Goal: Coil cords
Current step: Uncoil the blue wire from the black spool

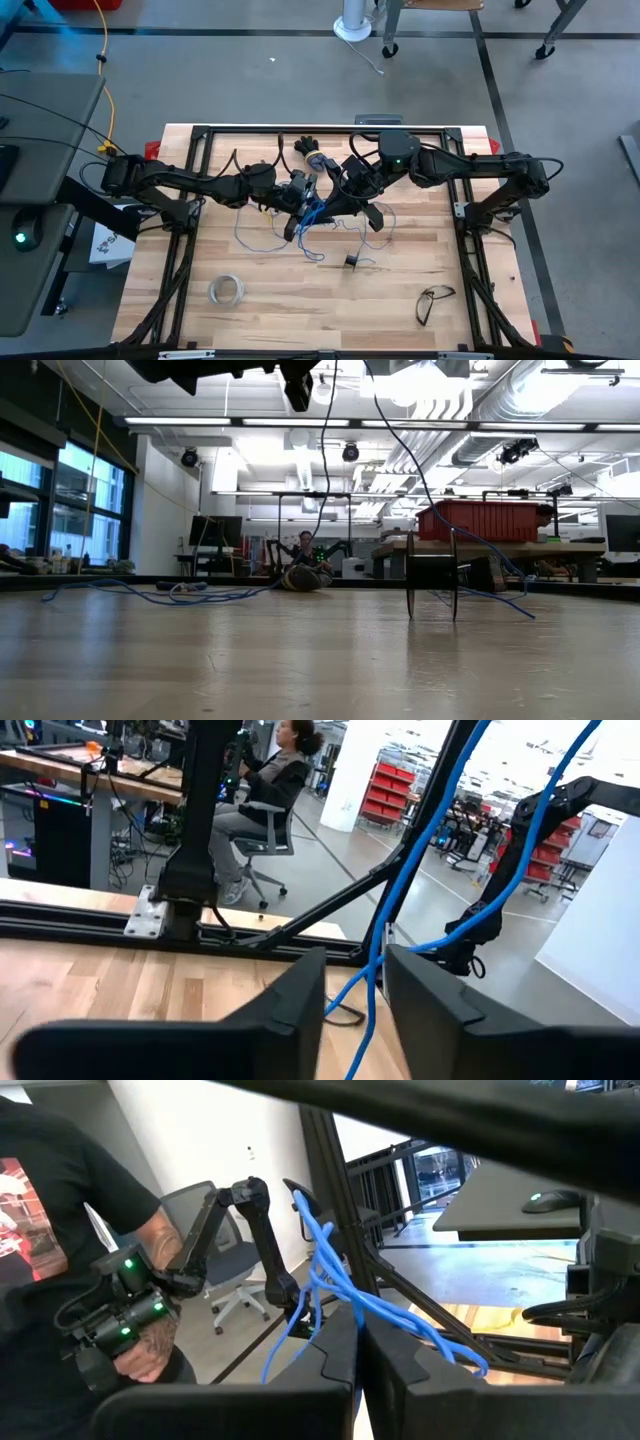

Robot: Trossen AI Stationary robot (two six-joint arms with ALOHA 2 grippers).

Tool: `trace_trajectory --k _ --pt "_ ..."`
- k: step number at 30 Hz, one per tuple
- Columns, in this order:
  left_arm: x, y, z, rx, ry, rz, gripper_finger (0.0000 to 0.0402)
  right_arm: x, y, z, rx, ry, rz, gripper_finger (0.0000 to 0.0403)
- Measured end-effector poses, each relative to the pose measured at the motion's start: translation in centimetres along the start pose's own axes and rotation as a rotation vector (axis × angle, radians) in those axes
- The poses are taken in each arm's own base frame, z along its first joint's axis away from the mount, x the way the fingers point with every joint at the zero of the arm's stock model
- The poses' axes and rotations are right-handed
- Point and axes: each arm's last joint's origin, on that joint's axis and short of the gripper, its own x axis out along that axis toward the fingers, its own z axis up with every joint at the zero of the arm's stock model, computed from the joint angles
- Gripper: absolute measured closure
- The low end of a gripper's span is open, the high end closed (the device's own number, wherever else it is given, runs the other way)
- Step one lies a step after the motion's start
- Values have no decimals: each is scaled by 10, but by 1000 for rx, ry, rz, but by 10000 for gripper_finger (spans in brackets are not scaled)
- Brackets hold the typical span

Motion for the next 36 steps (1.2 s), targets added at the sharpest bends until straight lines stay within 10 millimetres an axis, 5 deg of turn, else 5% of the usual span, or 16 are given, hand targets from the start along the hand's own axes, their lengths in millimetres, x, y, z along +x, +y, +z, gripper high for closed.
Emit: trace_trajectory --k 5,9,21,29,36 --pt "0 0 -1 -41 6 2 384 0 0 0 1 0 0 403" --pt "-12 6 -1 -118 110 66 395 0 4 0 77 9 32 403" --pt "-108 20 29 9 345 494 401 -21 41 -17 239 290 11 403" --pt "-174 4 51 -35 284 682 401 -77 63 -39 294 632 -448 403" --pt "-205 -18 55 -101 205 773 401 -120 70 -50 282 805 -975 403"
